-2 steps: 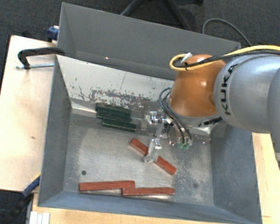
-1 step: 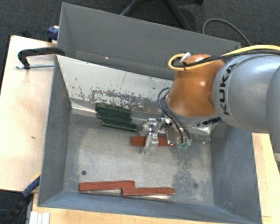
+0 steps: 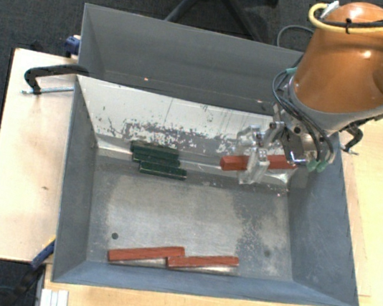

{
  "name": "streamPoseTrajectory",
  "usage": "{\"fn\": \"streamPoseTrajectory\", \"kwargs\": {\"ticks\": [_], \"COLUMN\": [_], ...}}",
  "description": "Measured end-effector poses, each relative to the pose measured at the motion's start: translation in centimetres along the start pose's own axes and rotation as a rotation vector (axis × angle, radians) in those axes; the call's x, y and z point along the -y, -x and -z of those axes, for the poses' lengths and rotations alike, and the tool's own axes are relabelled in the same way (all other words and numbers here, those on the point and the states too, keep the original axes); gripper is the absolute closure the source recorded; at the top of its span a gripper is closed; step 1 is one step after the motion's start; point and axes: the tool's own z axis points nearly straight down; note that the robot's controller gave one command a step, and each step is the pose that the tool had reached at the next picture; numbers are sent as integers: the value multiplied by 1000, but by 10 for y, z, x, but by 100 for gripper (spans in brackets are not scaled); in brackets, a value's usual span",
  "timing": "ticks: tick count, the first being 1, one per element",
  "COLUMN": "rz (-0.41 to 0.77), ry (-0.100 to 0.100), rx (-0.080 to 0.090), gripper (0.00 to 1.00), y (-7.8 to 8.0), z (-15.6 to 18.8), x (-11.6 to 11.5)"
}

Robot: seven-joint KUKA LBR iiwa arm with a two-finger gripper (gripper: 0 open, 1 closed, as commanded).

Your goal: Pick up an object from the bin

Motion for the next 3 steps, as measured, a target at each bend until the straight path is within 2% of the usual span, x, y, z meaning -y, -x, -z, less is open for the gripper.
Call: {"fn": "streamPoseTrajectory", "kwargs": {"ticks": [1, 3], "rz": [0, 0], "ry": [3, 3], "rx": [-10, -10], "gripper": [100, 100], "y": [-1, -1], "z": [-5, -5], "x": [0, 0]}}
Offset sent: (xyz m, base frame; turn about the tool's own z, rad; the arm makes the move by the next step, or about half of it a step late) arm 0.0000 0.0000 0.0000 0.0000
